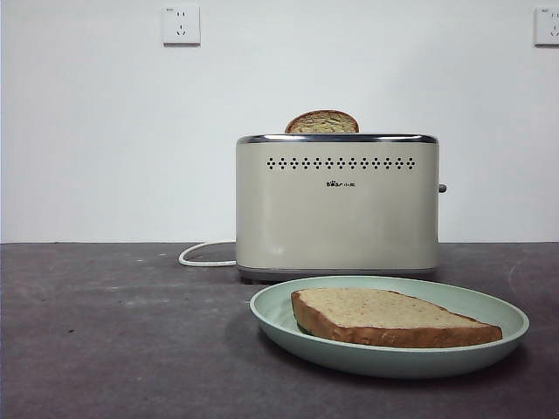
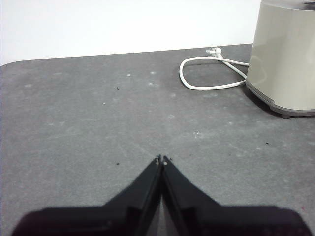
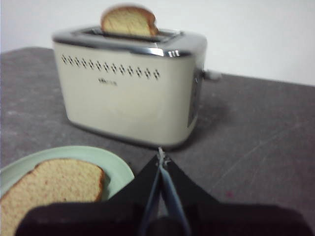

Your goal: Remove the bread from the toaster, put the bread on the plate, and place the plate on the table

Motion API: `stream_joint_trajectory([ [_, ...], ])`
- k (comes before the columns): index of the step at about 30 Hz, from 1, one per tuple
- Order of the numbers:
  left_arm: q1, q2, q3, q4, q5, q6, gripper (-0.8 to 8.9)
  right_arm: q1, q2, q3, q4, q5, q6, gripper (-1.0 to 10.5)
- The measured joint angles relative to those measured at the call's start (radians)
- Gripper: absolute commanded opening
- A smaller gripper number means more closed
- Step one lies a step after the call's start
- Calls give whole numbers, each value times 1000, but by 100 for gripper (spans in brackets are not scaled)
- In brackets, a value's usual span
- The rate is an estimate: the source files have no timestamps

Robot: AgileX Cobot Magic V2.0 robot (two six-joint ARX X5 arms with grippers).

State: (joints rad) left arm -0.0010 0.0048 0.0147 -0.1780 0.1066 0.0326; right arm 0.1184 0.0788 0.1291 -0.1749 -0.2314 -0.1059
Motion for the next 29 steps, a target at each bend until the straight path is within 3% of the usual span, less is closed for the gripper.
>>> stream_joint_trajectory([
  [14, 0, 0, 0, 0, 0, 0, -3, 0, -74, -106, 3, 0, 0, 2],
  [29, 0, 0, 0, 0, 0, 0, -4, 0, -74, -107, 10, 0, 2, 2],
])
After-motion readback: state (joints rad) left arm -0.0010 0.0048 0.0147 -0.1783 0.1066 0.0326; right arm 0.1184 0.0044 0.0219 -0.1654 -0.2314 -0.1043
